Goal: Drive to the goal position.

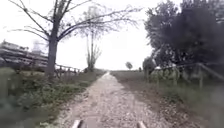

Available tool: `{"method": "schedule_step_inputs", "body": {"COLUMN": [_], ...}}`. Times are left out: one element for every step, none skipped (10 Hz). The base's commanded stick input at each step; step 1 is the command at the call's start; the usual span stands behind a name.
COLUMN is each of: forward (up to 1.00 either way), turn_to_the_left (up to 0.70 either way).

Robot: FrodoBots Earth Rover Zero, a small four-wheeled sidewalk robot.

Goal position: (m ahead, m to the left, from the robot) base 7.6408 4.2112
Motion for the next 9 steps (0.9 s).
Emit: {"method": "schedule_step_inputs", "body": {"forward": [0.7, 0.7, 0.7, 0.7, 0.7, 0.7, 0.7, 0.7, 0.7], "turn_to_the_left": [0.0, 0.0, 0.0, 0.0, 0.0, 0.0, 0.0, 0.0, 0.0]}}
